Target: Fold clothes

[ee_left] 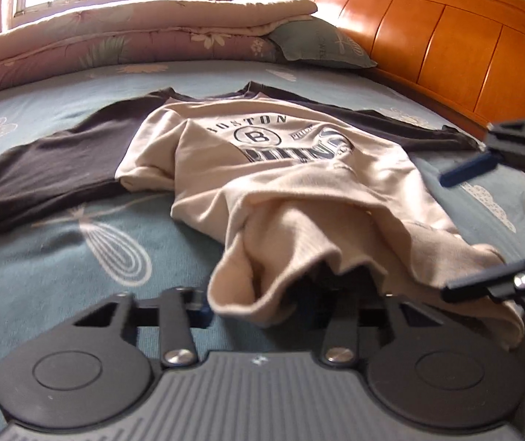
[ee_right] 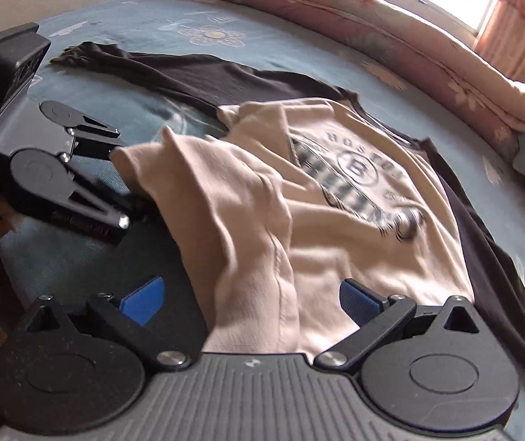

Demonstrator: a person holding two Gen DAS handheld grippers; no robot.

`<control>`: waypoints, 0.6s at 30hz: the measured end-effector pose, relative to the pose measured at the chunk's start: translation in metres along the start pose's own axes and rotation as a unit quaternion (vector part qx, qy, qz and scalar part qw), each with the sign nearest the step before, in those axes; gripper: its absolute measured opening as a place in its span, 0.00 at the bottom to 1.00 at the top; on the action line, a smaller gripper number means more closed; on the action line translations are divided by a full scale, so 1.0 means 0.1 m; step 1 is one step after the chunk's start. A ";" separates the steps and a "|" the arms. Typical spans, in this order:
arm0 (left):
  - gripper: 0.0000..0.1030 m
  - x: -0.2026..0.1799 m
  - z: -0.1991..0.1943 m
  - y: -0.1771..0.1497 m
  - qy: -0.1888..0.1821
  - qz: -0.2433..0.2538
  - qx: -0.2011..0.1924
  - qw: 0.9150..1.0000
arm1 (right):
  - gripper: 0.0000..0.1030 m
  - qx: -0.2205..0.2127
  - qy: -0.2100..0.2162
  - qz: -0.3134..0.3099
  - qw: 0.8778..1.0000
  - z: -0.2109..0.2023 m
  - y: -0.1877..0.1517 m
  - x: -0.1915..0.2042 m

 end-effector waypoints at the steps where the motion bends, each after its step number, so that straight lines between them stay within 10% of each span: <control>1: 0.22 0.01 -0.01 0.02 0.001 -0.003 -0.002 1.000 | 1.00 0.001 -0.001 0.006 1.000 0.00 -0.04 -0.01; 13: 0.11 -0.05 -0.73 0.07 0.061 0.051 -0.048 0.996 | 1.00 0.000 0.059 0.125 0.990 -0.06 -0.40 -0.16; 18: 0.11 -0.04 -0.78 -0.01 0.082 0.060 -0.042 0.994 | 1.00 -0.002 0.141 0.277 0.950 -0.09 -0.87 -0.41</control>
Point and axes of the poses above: each gripper's, at about its wrist camera, not at the fingertips, and z roughly the way its jaws point, x to its left, y to its top, the point moved 8 cm from there along z, roughly the way its jaws point, and after that the axes turned 9 degrees about x, right-handed, at the moved point
